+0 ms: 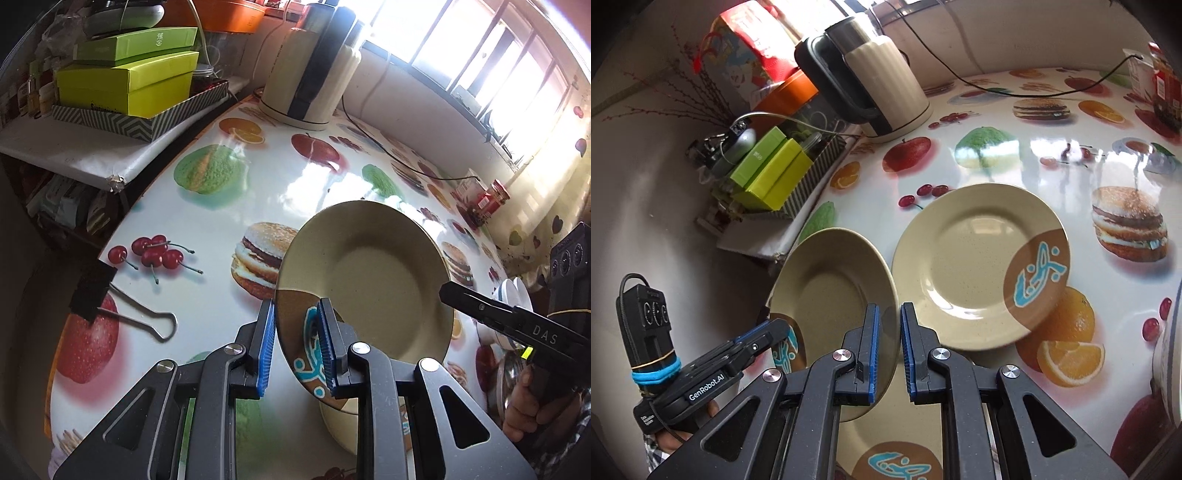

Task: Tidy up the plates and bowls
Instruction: 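Lift the beige plate with the left tool toward the other beige plates, then lower the plate onto the beige plate stack and open the left tool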

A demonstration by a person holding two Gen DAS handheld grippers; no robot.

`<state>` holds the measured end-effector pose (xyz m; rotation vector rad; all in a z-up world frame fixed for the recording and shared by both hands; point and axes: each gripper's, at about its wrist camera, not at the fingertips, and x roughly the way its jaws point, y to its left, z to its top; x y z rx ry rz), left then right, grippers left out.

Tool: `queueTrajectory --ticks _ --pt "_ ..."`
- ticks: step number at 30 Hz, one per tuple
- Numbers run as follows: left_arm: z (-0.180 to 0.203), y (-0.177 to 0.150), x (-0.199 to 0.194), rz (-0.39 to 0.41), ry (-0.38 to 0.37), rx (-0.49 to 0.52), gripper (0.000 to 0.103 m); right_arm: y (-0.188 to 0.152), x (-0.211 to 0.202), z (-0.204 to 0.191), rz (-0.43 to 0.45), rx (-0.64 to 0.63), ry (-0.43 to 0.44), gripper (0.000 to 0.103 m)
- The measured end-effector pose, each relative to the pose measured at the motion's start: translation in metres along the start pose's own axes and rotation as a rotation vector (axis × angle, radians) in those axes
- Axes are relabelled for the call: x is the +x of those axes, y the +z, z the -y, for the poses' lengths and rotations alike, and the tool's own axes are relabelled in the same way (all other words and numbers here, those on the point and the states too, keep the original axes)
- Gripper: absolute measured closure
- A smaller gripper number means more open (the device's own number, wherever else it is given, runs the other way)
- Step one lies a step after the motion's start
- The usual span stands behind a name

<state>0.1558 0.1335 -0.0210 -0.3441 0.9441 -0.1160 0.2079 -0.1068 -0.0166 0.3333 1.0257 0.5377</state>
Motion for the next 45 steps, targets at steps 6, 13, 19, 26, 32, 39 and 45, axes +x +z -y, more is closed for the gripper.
queueTrajectory --ticks 6,13,19,26,32,39,45 --pt "0.014 -0.016 0.003 -0.028 -0.009 0.028 0.08 -0.019 -0.012 0.013 0.005 0.04 -0.02 0.091" --pt "0.02 -0.032 0.007 -0.057 -0.017 0.036 0.079 -0.037 -0.02 0.023 0.003 0.074 -0.035 0.091" --pt "0.023 -0.038 0.009 -0.076 -0.015 0.045 0.079 -0.048 -0.023 0.029 0.002 0.094 -0.04 0.091" --pt "0.024 -0.043 0.011 -0.088 -0.006 0.049 0.079 -0.057 -0.025 0.033 -0.005 0.094 -0.046 0.091" --pt "0.029 -0.042 0.015 -0.098 0.001 0.064 0.079 -0.063 -0.025 0.037 -0.008 0.108 -0.061 0.091" --pt "0.03 -0.042 0.016 -0.099 0.008 0.072 0.079 -0.065 -0.023 0.036 -0.01 0.099 -0.075 0.089" --pt "0.03 -0.043 0.017 -0.1 0.014 0.076 0.079 -0.065 -0.022 0.033 -0.003 0.082 -0.088 0.088"
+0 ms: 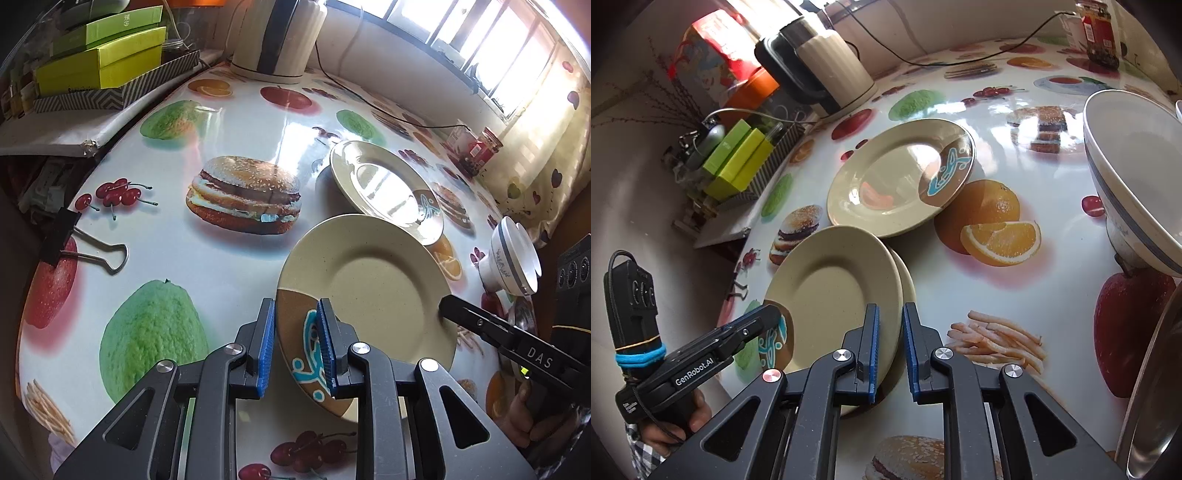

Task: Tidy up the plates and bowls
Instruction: 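Lower the plate onto the beige plate stack and open the left tool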

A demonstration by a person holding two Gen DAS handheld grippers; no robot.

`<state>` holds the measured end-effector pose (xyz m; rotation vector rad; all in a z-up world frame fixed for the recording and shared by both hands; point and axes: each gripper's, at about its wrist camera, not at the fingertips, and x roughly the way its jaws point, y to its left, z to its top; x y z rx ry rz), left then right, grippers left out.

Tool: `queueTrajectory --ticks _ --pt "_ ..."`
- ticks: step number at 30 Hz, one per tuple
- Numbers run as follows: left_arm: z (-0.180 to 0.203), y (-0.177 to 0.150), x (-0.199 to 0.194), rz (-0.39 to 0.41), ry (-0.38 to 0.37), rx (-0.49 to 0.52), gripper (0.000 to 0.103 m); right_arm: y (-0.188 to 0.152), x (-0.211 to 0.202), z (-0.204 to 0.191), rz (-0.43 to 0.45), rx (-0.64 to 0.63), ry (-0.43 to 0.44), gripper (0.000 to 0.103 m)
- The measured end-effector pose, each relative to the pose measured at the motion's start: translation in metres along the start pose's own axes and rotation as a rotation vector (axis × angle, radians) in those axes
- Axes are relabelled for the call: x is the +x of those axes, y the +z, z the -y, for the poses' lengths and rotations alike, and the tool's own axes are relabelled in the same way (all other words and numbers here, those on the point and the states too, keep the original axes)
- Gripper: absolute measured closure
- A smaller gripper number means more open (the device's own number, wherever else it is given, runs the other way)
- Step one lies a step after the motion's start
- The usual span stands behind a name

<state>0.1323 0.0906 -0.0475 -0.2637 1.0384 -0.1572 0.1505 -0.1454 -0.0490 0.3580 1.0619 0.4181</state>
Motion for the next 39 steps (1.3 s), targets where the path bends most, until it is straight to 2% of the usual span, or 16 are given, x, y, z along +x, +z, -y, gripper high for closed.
queueTrajectory --ticks 13,16,18,19,22,31,39 --pt "0.0 0.001 0.0 -0.003 0.002 0.007 0.079 0.0 0.0 -0.003 0.002 -0.034 -0.033 0.088" --pt "0.0 0.001 -0.001 0.0 0.0 0.008 0.079 0.001 0.0 -0.003 0.006 -0.036 -0.033 0.081" --pt "-0.001 0.001 0.0 -0.003 0.0 0.006 0.079 0.001 0.0 -0.002 0.01 -0.033 -0.036 0.069" --pt "-0.001 0.001 0.0 -0.003 0.0 0.004 0.078 0.001 0.001 -0.002 0.01 -0.033 -0.039 0.068" --pt "-0.003 0.001 0.0 -0.004 0.002 0.001 0.075 0.001 0.004 0.0 0.002 -0.034 -0.038 0.067" --pt "-0.008 0.0 0.001 -0.019 -0.041 -0.023 0.075 -0.003 0.007 -0.005 -0.009 -0.033 -0.025 0.067" --pt "-0.014 -0.002 -0.001 -0.023 -0.033 -0.024 0.075 -0.008 0.009 -0.013 -0.025 -0.042 -0.007 0.067"
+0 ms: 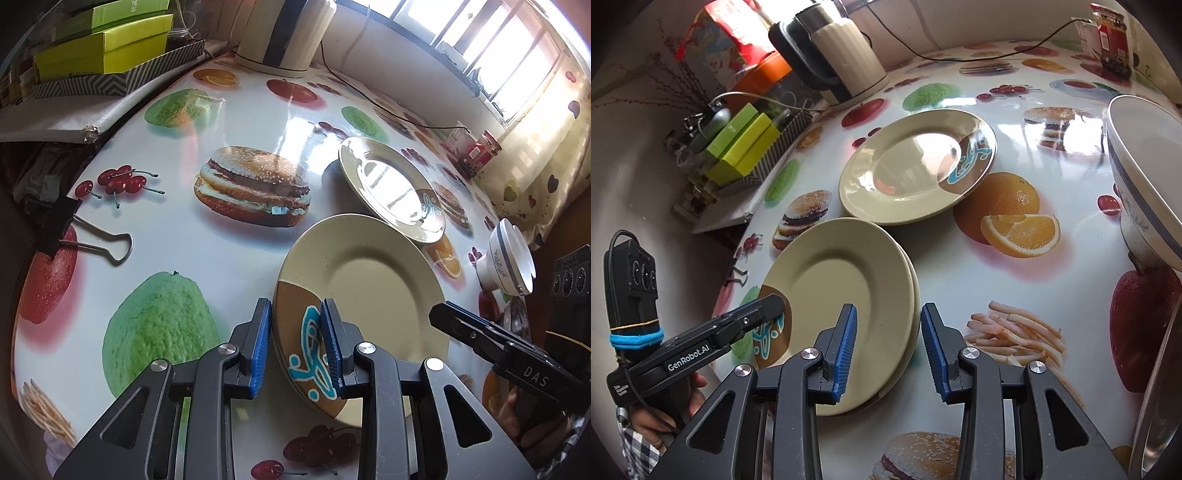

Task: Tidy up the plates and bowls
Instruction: 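Lower the plate onto the beige plate stack and open the left tool, then move the left tool to the next blue-logo beige plate and grip its rim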

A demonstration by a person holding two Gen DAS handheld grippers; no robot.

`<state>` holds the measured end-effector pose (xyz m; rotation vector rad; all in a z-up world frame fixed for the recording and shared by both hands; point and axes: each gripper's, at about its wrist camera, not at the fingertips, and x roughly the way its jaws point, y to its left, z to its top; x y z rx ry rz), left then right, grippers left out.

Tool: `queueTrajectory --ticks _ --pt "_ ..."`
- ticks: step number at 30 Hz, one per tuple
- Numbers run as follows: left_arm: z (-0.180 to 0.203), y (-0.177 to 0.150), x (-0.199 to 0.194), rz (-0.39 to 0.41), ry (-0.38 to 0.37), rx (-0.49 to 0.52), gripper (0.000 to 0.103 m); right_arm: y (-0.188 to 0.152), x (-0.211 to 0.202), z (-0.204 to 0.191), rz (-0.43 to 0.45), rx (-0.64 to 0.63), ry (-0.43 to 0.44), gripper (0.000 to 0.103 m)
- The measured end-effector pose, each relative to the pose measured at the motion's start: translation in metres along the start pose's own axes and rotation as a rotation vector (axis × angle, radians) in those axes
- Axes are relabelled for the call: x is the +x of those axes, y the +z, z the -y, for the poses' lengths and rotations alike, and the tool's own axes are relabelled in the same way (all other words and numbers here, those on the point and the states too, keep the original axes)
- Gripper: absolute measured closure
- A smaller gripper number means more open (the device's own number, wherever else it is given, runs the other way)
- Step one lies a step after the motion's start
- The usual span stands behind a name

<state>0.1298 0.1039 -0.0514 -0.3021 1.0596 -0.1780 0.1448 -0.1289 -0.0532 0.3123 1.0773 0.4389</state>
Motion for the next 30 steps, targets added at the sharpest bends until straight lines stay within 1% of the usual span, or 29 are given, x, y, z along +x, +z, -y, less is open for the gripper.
queueTrajectory --ticks 7,13,16,19,23,25,26,30 --pt "-0.005 -0.002 -0.004 0.005 0.006 -0.001 0.075 -0.002 0.0 -0.006 -0.006 -0.018 -0.003 0.067" --pt "-0.008 0.006 -0.015 0.04 0.022 0.004 0.075 0.006 -0.011 -0.006 0.034 -0.022 -0.027 0.066" --pt "-0.009 0.016 -0.023 0.066 0.025 -0.005 0.075 0.014 -0.016 -0.001 0.056 -0.006 -0.042 0.066" --pt "-0.007 0.028 -0.025 0.084 0.011 -0.012 0.075 0.025 -0.02 0.004 0.086 0.007 -0.052 0.066" --pt "0.002 0.045 -0.02 0.087 0.006 0.007 0.075 0.042 -0.021 0.012 0.123 0.035 -0.067 0.065" --pt "0.006 0.053 -0.017 0.08 -0.009 0.017 0.075 0.05 -0.02 0.017 0.135 0.054 -0.066 0.065" --pt "0.008 0.057 -0.013 0.075 -0.017 0.02 0.075 0.054 -0.019 0.019 0.137 0.06 -0.053 0.065" --pt "0.018 0.073 -0.004 0.068 -0.025 0.041 0.075 0.067 -0.011 0.029 0.132 0.105 -0.057 0.065"
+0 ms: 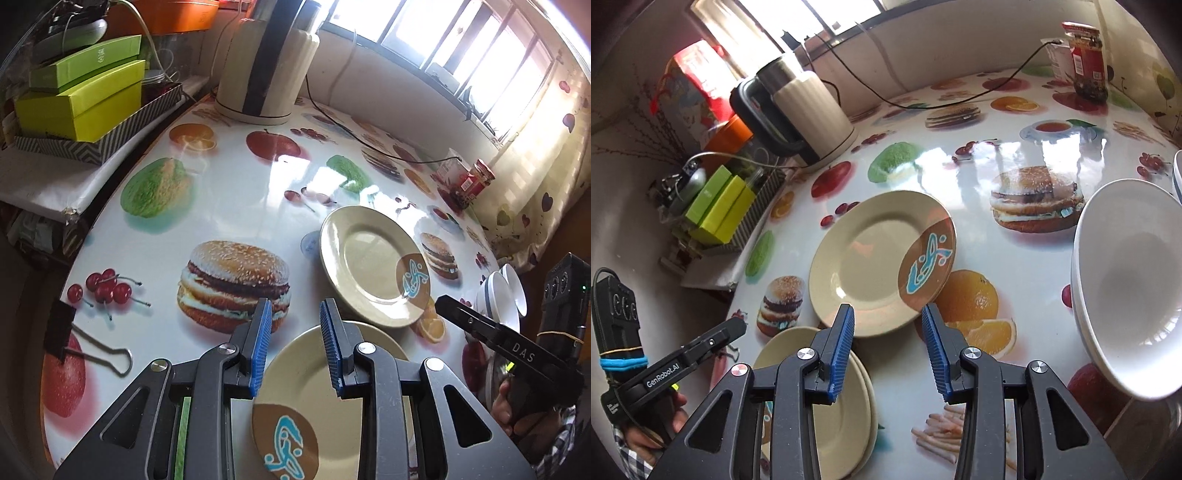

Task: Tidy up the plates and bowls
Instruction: 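Move the left tool to the next blue-logo beige plate and grip its rim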

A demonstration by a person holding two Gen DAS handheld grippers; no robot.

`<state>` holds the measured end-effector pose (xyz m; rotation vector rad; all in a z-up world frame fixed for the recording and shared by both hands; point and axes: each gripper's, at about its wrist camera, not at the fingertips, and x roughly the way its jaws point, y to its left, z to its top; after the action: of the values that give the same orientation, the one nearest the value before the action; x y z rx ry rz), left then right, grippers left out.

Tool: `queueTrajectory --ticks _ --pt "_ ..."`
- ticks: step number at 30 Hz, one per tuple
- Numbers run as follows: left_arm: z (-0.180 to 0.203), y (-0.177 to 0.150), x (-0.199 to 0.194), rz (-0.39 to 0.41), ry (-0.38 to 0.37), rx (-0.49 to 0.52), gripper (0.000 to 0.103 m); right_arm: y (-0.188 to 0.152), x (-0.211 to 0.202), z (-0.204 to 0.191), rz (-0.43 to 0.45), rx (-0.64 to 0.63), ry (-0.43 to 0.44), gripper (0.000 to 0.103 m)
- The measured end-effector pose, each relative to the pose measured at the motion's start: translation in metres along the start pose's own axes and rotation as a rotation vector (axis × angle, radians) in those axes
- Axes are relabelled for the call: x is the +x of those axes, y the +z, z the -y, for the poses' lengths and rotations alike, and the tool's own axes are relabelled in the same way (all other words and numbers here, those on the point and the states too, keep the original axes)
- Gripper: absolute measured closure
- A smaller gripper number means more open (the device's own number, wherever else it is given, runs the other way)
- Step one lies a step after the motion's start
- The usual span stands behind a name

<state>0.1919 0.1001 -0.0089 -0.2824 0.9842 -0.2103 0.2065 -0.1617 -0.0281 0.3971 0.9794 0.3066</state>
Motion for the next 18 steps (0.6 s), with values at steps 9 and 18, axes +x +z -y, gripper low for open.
queueTrajectory --ticks 9,18 --pt "0.008 0.026 0.033 -0.046 -0.003 0.019 0.075 0.018 0.022 0.011 -0.006 0.004 -0.04 0.065" --pt "0.01 0.038 0.062 -0.095 -0.002 0.015 0.075 0.031 0.03 0.016 0.011 -0.007 -0.092 0.065"
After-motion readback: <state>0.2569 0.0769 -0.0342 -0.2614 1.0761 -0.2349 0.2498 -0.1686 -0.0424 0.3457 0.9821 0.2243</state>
